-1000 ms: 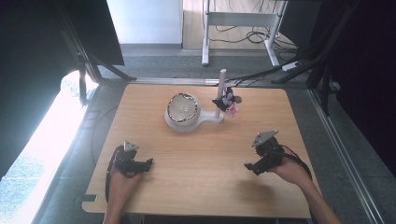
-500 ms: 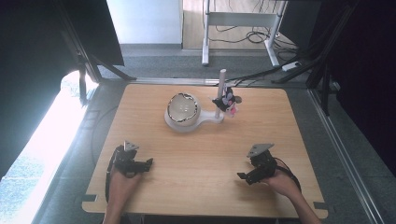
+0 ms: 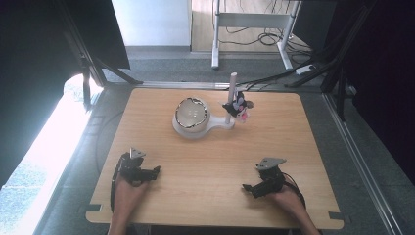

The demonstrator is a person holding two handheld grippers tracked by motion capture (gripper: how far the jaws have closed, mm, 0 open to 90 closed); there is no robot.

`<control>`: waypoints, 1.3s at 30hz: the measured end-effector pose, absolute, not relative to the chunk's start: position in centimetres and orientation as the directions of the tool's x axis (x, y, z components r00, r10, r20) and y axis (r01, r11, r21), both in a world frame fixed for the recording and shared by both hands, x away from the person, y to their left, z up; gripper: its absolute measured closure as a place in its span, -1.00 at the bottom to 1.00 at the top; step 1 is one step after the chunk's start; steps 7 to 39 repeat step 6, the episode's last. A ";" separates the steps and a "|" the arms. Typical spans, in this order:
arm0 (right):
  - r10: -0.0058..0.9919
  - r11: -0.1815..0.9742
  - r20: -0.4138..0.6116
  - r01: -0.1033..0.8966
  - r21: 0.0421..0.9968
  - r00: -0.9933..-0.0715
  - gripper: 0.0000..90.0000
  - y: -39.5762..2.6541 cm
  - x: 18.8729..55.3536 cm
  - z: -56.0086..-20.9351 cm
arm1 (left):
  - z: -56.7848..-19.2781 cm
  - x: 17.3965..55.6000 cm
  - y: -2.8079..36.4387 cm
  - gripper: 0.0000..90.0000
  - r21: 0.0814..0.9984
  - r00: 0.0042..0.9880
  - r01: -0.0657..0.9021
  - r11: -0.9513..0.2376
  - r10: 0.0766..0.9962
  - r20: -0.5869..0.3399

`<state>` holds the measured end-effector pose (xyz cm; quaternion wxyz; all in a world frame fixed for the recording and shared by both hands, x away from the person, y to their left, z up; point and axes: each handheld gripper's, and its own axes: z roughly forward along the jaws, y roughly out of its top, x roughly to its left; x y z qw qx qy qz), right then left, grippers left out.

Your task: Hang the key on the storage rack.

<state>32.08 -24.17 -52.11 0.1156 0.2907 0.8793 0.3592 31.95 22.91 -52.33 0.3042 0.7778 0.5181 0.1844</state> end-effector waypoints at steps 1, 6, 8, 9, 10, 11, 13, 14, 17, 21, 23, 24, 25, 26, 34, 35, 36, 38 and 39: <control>0.594 0.575 0.003 0.428 0.697 -0.804 -1.00 -24.2 32.1 -52.1 | -52.3 31.9 22.9 -0.94 0.664 0.395 0.694 -0.278 0.918 -0.028; 0.597 0.574 0.002 0.429 0.697 -0.802 -1.00 -24.1 32.0 -52.1 | -52.3 31.9 22.9 -0.94 0.664 0.395 0.694 -0.278 0.918 -0.029; 0.597 0.574 0.002 0.429 0.697 -0.802 -1.00 -24.1 32.0 -52.1 | -52.3 31.9 22.9 -0.94 0.664 0.395 0.694 -0.278 0.918 -0.029; 0.597 0.574 0.002 0.429 0.697 -0.802 -1.00 -24.1 32.0 -52.1 | -52.3 31.9 22.9 -0.94 0.664 0.395 0.694 -0.278 0.918 -0.029; 0.597 0.574 0.002 0.429 0.697 -0.802 -1.00 -24.1 32.0 -52.1 | -52.3 31.9 22.9 -0.94 0.664 0.395 0.694 -0.278 0.918 -0.029; 0.597 0.574 0.002 0.429 0.697 -0.802 -1.00 -24.1 32.0 -52.1 | -52.3 31.9 22.9 -0.94 0.664 0.395 0.694 -0.278 0.918 -0.029; 0.597 0.574 0.002 0.429 0.697 -0.802 -1.00 -24.1 32.0 -52.1 | -52.3 31.9 22.9 -0.94 0.664 0.395 0.694 -0.278 0.918 -0.029; 0.597 0.574 0.002 0.429 0.697 -0.802 -1.00 -24.1 32.0 -52.1 | -52.3 31.9 22.9 -0.94 0.664 0.395 0.694 -0.278 0.918 -0.029; 0.597 0.574 0.002 0.429 0.697 -0.802 -1.00 -24.1 32.0 -52.1 | -52.3 31.9 22.9 -0.94 0.664 0.395 0.694 -0.278 0.918 -0.029; 0.597 0.574 0.002 0.429 0.697 -0.802 -1.00 -24.1 32.0 -52.1 | -52.3 31.9 22.9 -0.94 0.664 0.395 0.694 -0.278 0.918 -0.029; 0.597 0.574 0.002 0.429 0.697 -0.802 -1.00 -24.1 32.0 -52.1 | -52.3 31.9 22.9 -0.94 0.664 0.395 0.694 -0.278 0.918 -0.029; 0.597 0.574 0.002 0.429 0.697 -0.802 -1.00 -24.1 32.0 -52.1 | -52.3 31.9 22.9 -0.94 0.664 0.395 0.694 -0.278 0.918 -0.029; 0.597 0.574 0.002 0.429 0.697 -0.802 -1.00 -24.1 32.0 -52.1 | -52.3 31.9 22.9 -0.94 0.664 0.395 0.694 -0.278 0.918 -0.029; 0.597 0.574 0.002 0.429 0.697 -0.802 -1.00 -24.1 32.0 -52.1 | -52.3 31.9 22.9 -0.94 0.664 0.395 0.694 -0.278 0.918 -0.029; 0.597 0.574 0.002 0.429 0.697 -0.802 -1.00 -24.1 32.0 -52.1 | -52.3 31.9 22.9 -0.94 0.664 0.395 0.694 -0.278 0.918 -0.029; 0.597 0.574 0.002 0.429 0.697 -0.802 -1.00 -24.1 32.0 -52.1 | -52.3 31.9 22.9 -0.94 0.664 0.395 0.694 -0.278 0.918 -0.029; 0.597 0.574 0.002 0.429 0.697 -0.802 -1.00 -24.1 32.0 -52.1 | -52.3 31.9 22.9 -0.94 0.664 0.395 0.694 -0.278 0.918 -0.029; 0.597 0.574 0.002 0.429 0.697 -0.802 -1.00 -24.1 32.0 -52.1 | -52.3 31.9 22.9 -0.94 0.664 0.395 0.694 -0.278 0.918 -0.029; 0.597 0.574 0.002 0.429 0.697 -0.802 -1.00 -24.1 32.0 -52.1 | -52.3 31.9 22.9 -0.94 0.664 0.395 0.694 -0.278 0.918 -0.029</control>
